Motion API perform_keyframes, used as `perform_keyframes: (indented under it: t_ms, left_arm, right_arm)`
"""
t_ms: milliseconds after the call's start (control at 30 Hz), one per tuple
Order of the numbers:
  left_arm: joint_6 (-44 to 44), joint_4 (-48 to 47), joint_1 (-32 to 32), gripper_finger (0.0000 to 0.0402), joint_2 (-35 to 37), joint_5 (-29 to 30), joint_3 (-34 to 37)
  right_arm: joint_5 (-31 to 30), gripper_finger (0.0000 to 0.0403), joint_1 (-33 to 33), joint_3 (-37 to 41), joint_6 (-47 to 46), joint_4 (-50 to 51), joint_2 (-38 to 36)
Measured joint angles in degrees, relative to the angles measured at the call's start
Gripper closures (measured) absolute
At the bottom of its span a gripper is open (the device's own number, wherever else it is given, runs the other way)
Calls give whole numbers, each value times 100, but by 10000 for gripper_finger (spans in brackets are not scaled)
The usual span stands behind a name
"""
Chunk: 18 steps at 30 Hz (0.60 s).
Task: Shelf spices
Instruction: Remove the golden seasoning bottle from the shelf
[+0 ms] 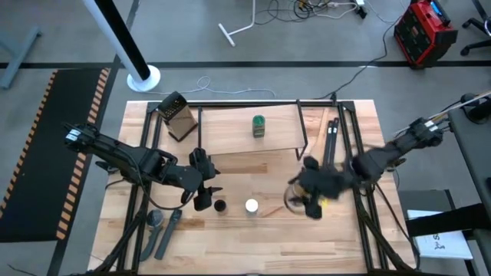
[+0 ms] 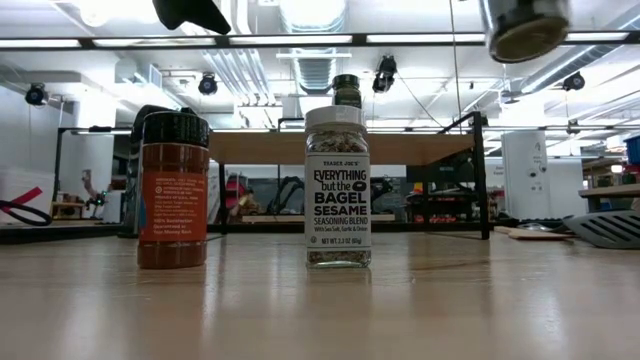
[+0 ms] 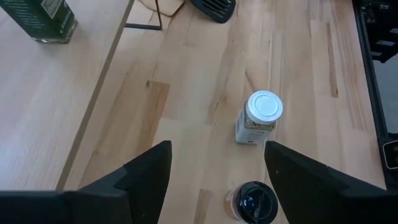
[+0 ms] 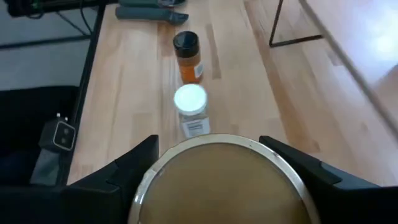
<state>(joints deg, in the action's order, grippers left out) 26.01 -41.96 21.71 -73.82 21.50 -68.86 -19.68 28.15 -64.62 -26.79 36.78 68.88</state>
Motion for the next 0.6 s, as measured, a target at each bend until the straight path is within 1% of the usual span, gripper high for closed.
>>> perform_keyframes:
  t_ms: [67, 100, 200, 333, 433, 600]
  left_arm:
    - [1, 4, 0, 157, 0, 0, 0]
    - [1, 14, 0, 158, 0, 0, 0]
    - [-19, 129, 0, 160, 0, 1, 0]
    - [-39, 247, 0, 160, -9, 0, 0]
    - [-79, 252, 0, 157, -9, 1, 0]
    - [-137, 252, 0, 154, -9, 2, 0]
  right_arm:
    - [-473, 163, 450, 354, -314, -415, 12]
    - [-646, 163, 608, 536, -409, -778, 57]
    - [-801, 163, 846, 1031, -669, -1734, 306]
    - [-847, 163, 815, 1417, -815, -2544, 857]
    - [-841, 163, 740, 1456, -788, -2839, 1246]
    - [-843, 163, 541, 1422, -466, -3308, 1748]
